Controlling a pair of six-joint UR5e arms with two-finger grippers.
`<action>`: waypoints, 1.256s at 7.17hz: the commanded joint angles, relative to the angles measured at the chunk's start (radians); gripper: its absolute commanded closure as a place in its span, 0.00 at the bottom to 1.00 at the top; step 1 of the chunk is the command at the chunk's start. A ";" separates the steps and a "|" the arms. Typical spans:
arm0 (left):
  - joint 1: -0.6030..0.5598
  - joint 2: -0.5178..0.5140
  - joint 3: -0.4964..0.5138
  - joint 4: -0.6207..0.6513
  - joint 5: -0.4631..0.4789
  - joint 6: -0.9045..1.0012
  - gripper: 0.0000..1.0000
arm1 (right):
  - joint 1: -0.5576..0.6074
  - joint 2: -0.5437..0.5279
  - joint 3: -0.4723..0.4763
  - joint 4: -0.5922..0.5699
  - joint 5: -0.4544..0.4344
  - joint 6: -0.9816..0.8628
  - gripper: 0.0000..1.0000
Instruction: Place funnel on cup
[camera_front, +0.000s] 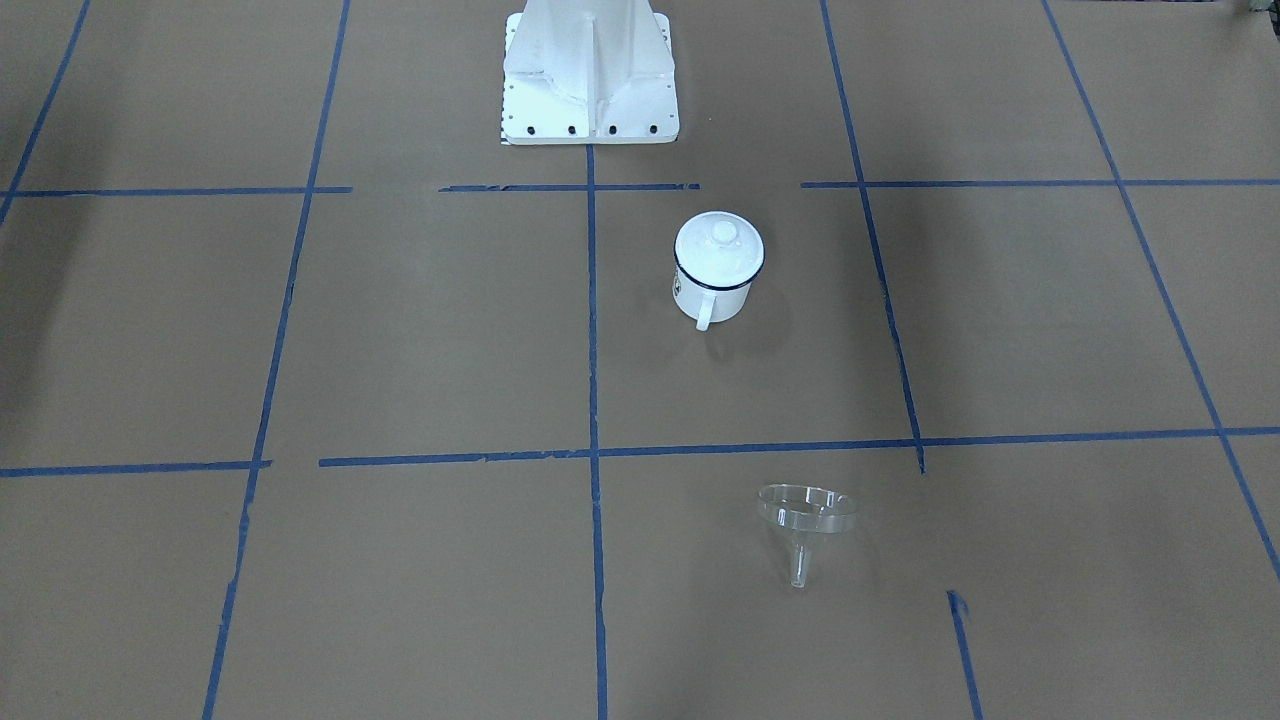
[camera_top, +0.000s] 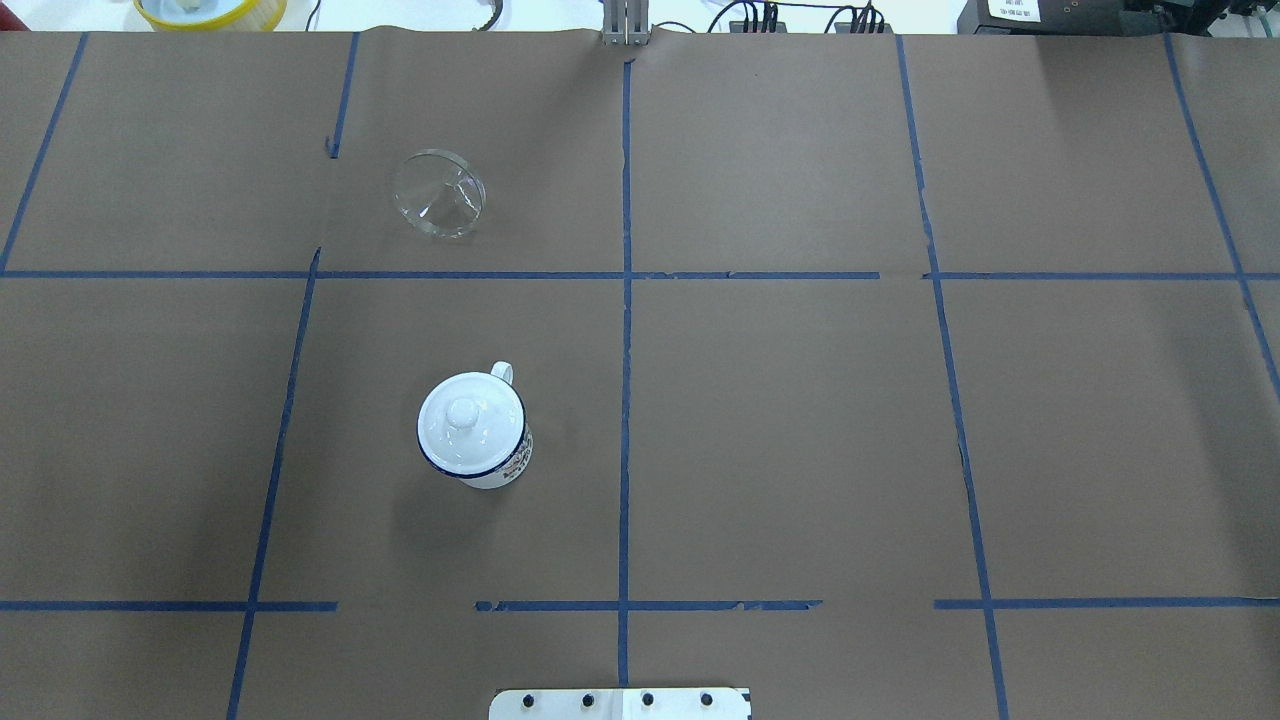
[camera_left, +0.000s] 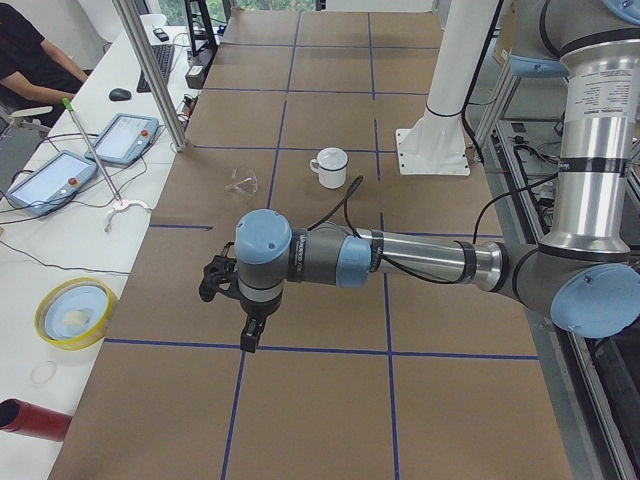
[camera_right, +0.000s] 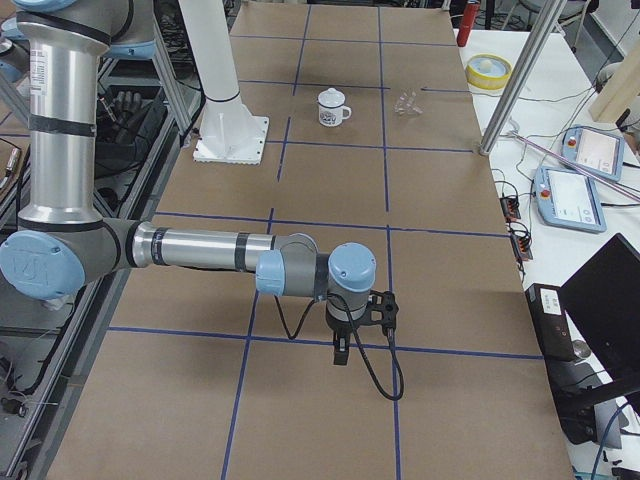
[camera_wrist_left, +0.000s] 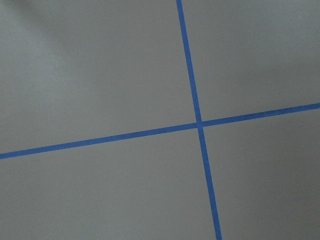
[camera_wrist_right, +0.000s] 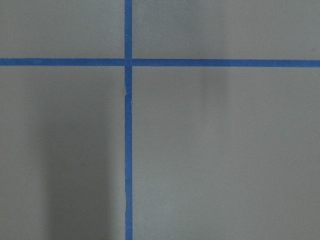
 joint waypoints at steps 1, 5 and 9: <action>0.006 -0.038 -0.048 0.004 0.004 -0.026 0.00 | 0.000 0.000 0.000 0.000 0.000 0.000 0.00; 0.378 -0.126 -0.367 0.047 0.012 -0.567 0.00 | 0.000 0.000 0.000 0.000 0.000 0.000 0.00; 0.806 -0.381 -0.369 0.053 0.189 -1.117 0.00 | 0.000 0.000 0.000 0.000 0.000 0.000 0.00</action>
